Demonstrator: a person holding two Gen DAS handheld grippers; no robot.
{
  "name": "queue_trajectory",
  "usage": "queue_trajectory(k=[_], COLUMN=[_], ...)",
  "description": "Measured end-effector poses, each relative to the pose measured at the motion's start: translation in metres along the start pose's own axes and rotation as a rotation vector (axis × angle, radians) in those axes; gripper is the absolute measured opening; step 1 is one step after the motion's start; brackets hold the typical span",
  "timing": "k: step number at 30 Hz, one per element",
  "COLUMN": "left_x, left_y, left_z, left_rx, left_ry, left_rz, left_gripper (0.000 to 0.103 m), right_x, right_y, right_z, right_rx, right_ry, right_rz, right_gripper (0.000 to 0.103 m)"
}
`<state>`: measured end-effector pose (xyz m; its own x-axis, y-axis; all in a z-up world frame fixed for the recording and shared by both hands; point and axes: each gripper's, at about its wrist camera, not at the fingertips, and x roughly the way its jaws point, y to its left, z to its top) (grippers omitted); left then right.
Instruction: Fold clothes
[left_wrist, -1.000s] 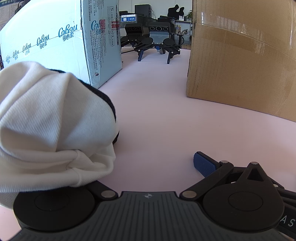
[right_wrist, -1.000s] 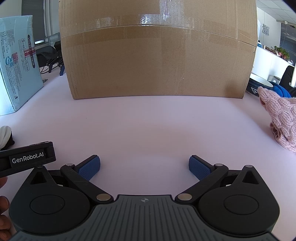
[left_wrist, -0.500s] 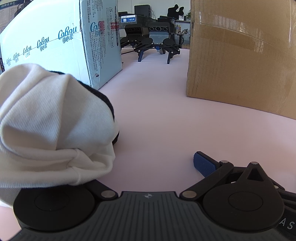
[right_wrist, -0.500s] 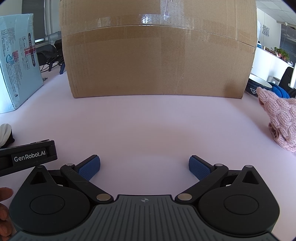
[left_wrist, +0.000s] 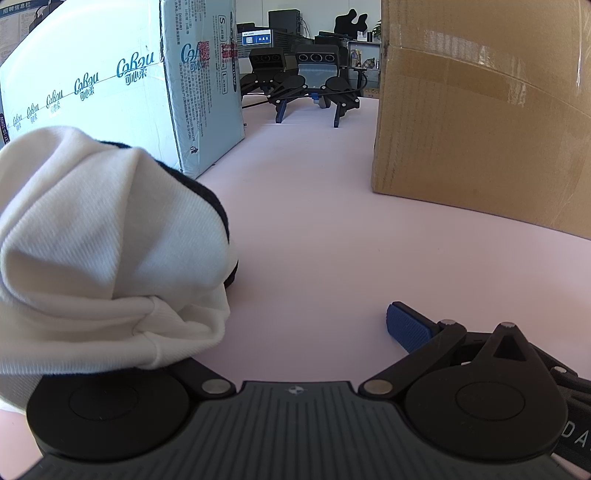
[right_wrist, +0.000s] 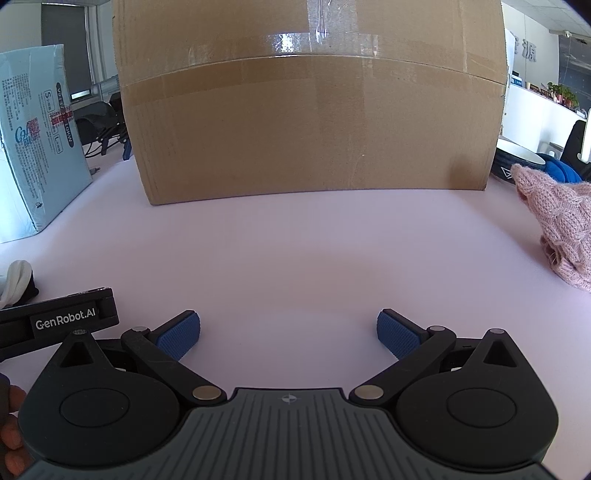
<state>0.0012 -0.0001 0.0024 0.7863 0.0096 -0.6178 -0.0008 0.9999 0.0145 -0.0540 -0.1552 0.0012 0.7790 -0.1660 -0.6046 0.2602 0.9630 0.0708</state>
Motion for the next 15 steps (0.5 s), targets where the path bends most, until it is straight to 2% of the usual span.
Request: queue_trajectory(k=[11, 15], left_x=[-0.002, -0.003], left_y=[0.001, 0.002], left_z=[0.000, 0.000], left_rx=[0.001, 0.007], left_ry=[0.001, 0.003], left_rz=[-0.005, -0.013], left_gripper=[0.103, 0.103], right_x=[-0.009, -0.021], right_y=[-0.004, 0.002], right_z=[-0.003, -0.007], right_rx=[0.007, -0.050], right_ry=[-0.020, -0.076], right_rz=[0.038, 0.085], right_gripper=[0.103, 0.102])
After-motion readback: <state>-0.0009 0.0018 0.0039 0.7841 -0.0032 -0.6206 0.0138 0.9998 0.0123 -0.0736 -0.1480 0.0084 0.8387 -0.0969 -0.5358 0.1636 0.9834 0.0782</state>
